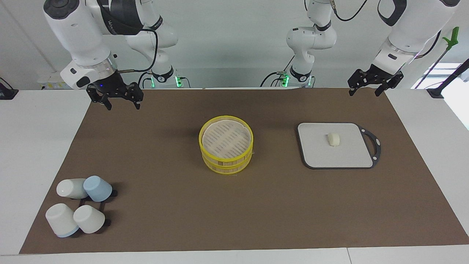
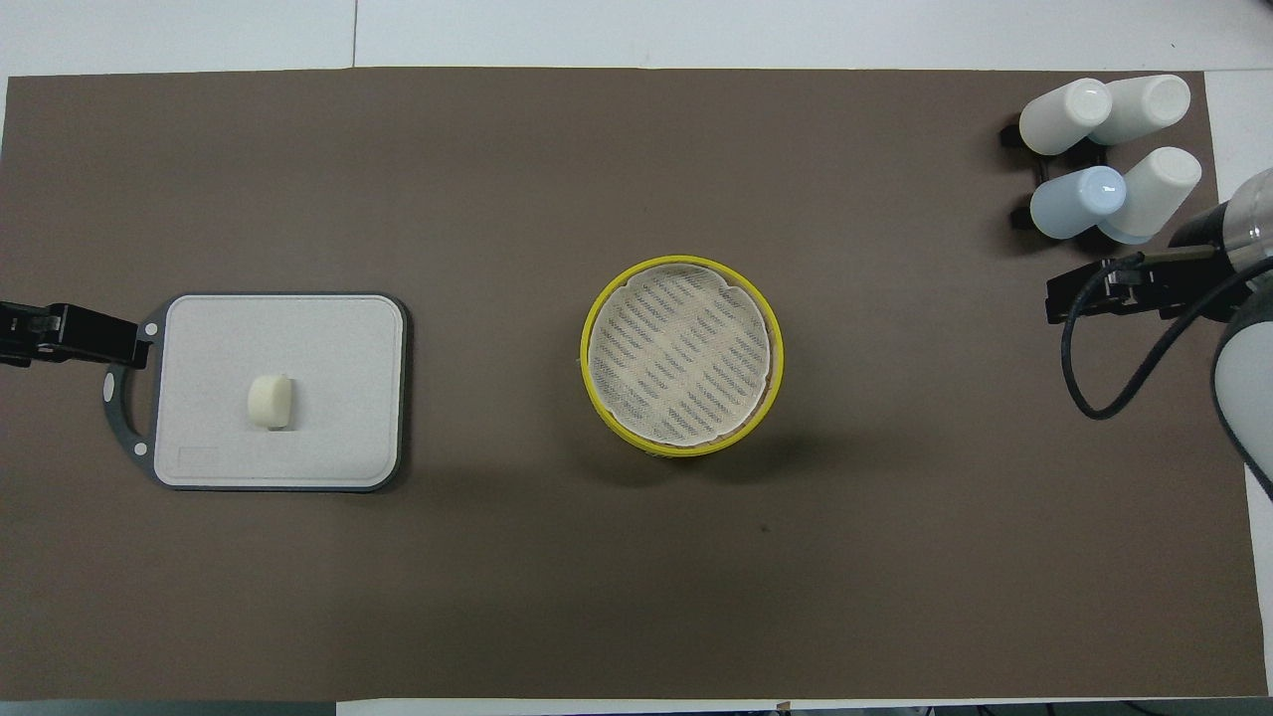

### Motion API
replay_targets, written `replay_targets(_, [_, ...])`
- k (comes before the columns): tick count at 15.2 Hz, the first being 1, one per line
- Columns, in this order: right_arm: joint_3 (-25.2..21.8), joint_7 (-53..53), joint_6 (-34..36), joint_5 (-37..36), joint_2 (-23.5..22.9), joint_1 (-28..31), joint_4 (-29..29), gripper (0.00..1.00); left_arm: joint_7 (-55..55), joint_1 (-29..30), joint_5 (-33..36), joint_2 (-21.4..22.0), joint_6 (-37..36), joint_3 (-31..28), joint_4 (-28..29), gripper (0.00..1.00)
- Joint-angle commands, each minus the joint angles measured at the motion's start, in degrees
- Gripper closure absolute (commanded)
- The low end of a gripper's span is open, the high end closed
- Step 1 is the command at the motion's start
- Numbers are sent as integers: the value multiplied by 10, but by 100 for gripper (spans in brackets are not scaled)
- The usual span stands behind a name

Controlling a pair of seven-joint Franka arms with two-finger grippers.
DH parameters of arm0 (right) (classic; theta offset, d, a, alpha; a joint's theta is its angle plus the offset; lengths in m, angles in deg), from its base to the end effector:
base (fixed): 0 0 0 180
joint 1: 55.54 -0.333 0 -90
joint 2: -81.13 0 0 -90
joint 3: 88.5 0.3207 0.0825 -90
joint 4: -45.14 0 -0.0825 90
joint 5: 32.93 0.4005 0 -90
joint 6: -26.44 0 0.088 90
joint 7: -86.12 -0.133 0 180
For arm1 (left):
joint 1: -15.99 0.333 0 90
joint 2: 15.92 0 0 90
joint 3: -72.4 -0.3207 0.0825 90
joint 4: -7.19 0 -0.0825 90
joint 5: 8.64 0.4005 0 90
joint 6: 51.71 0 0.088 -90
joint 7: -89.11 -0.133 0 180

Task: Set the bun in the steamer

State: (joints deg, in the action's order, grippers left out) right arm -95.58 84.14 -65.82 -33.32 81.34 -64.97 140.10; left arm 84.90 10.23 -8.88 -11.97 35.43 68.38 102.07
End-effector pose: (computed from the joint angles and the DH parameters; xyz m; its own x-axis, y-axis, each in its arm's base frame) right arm 0.5690 0.0224 0.5663 0.9990 0.0067 -0.0432 0.0071 -0.9999 0.0078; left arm 0.5408 -0.0158 0.5960 0.9924 -0.1043 -0.0654 -0.1036 -0.9945 0.0139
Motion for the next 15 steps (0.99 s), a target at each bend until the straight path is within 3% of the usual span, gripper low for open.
replay_targets(1, [3, 8, -1, -5, -3, 3, -6, 0, -2, -5, 9, 18, 15, -4, 21, 0])
replay_targets(7, [36, 8, -11, 5, -15, -1, -20, 0, -2, -5, 9, 18, 15, -4, 21, 0])
replay_targets(9, [60, -30, 5, 4, -50, -53, -70, 0, -4, -1, 9, 20, 17, -5, 25, 0])
replay_targets(10, [61, -100, 7, 5, -78, -92, -110, 0, -4, 0, 9, 26, 26, -4, 38, 0])
replay_targets(12, [63, -205, 8, 7, -152, -151, -178, 0, -7, 4, 9, 33, 65, -5, 84, 0])
replay_targets(15, [60, -293, -30, 5, -234, -222, -225, 0, -46, 25, 9, 54, 201, -5, 235, 0])
